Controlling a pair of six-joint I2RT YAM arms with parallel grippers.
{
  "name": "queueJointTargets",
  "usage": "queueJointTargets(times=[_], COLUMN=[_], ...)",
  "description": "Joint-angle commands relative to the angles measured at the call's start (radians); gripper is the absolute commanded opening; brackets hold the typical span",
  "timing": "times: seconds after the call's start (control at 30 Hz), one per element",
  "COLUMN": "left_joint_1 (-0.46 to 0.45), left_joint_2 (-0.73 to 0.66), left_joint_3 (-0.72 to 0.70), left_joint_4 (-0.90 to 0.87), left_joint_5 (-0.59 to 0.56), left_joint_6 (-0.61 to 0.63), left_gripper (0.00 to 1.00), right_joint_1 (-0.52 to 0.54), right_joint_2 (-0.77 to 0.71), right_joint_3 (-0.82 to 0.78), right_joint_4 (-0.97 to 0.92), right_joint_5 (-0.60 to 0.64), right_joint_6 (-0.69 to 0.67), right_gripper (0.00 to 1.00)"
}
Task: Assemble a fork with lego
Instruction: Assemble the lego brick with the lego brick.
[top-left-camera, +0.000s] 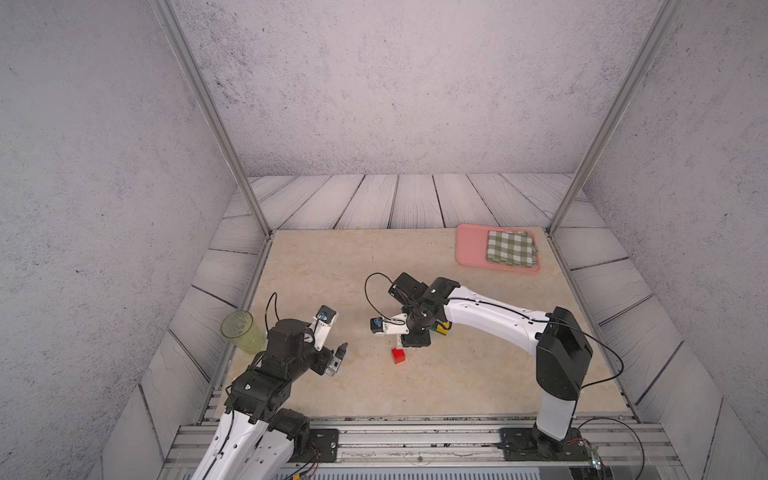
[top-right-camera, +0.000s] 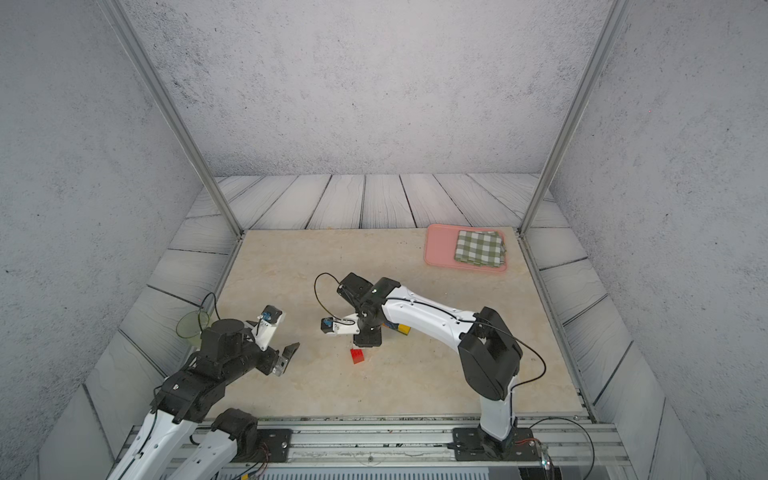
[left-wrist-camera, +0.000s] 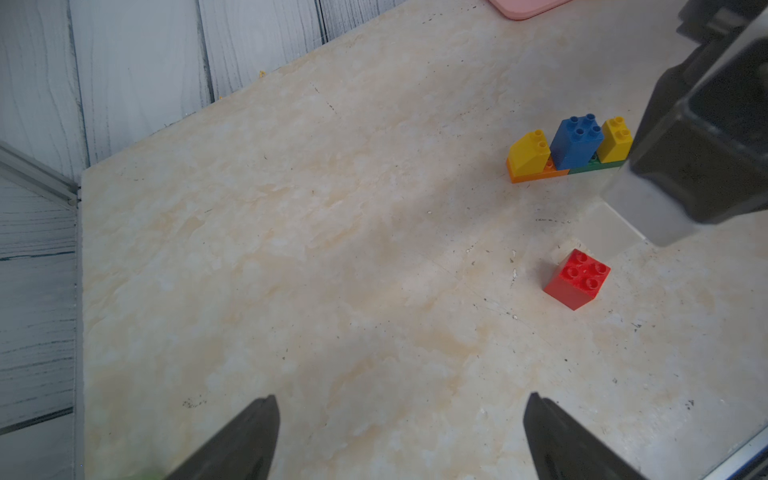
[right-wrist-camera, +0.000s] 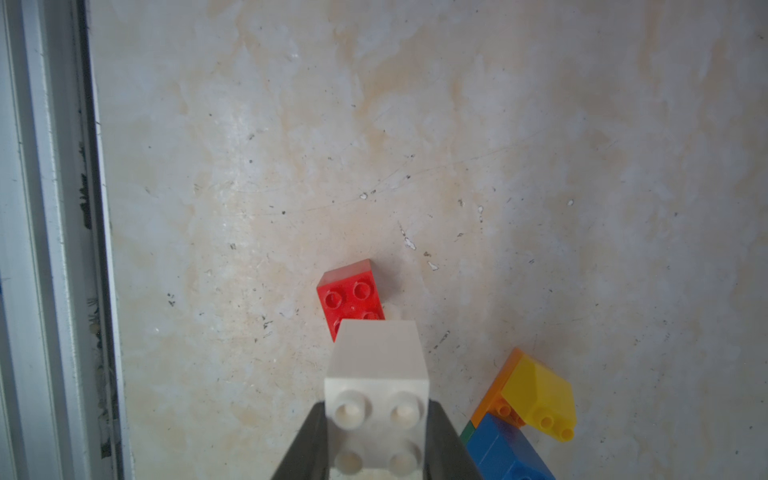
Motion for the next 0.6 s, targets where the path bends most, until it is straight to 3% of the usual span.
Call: queueJointTargets(times=[0.0,0.57], left_joint_1=[0.009,0.011], left_joint_2=[-0.005,-0.012], left_joint_3=[-0.015,-0.027], left_joint_4=[-0.002,0.008], left_joint_5=[-0.055,-0.066], left_joint_6=[0.017,0.007], left_gripper=[0.98,0.98], right_joint_1=[0.014,0.036], right_joint_2=[0.012,0.051], right_joint_3=[-0.018,-0.045], right_joint_4=[0.007,0.034], right_joint_5=[0.005,-0.019], right_joint_6=[-0.029,-0.080], right_gripper=[0.00,0.00])
